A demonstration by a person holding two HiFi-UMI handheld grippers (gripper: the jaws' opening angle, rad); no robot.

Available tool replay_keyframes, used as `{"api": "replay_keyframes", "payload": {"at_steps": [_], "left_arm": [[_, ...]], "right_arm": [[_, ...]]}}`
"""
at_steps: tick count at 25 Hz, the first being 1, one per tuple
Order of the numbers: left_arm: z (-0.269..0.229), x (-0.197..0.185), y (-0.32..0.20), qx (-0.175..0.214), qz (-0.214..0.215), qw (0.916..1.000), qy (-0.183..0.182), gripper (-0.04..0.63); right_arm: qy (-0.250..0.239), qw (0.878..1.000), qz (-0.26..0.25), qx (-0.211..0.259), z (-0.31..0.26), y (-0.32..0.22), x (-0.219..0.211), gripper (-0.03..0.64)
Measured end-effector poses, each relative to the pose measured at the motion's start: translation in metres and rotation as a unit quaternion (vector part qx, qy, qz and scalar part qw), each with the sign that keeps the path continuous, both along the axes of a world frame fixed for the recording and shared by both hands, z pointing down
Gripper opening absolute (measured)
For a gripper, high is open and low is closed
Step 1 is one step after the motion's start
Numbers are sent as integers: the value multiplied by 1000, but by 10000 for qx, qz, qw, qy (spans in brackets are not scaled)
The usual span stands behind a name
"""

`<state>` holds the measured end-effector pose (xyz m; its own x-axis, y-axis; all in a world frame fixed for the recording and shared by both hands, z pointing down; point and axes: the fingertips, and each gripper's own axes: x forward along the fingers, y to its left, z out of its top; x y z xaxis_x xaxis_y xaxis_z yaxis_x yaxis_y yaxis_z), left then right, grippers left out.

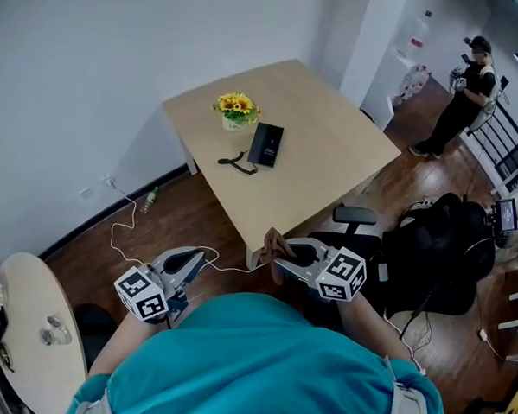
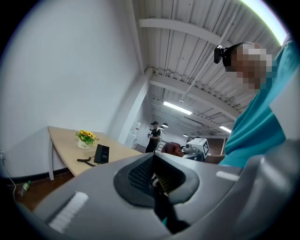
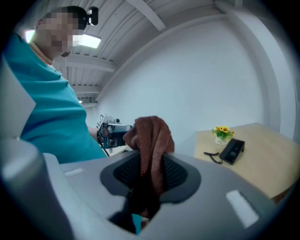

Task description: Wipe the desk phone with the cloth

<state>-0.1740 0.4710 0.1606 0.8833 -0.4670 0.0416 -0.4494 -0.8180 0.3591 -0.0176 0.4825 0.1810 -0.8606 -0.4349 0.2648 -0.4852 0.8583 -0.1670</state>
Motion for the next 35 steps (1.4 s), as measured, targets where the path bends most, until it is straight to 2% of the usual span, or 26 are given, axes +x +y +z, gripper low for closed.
{"api": "replay_keyframes", "payload": {"at_steps": [3,7,12,15,19,23,28,35], "left_arm": [[-4,-22,14,53,-28,9999,129,5],[-5,-58,35,229,209,9993,187,5],[10,-118,57,37,405,9990,203,5],[19,-136,64,-94,370,9991,175,5],[20,-122,81,-9,275,9995,141,5],[22,-91,96,3,24,9996,287,5],[24,-46,107,-9,42,9996,262,5],[33,-31,100,-301,-16,9991,283,5]], "right_arm": [[19,10000,-22,45,-4,25,-23,112],[-4,9999,100,-100,-3,51,-63,113],[-256,9978,404,-453,0,69,-119,114],[-332,9970,565,-417,2,78,-132,114],[-419,9958,784,-230,2,90,-111,114],[-684,9925,965,-299,6,99,-77,110],[-261,9916,1241,-251,32,109,-33,109],[-245,9903,1340,-269,46,106,-10,107]]}}
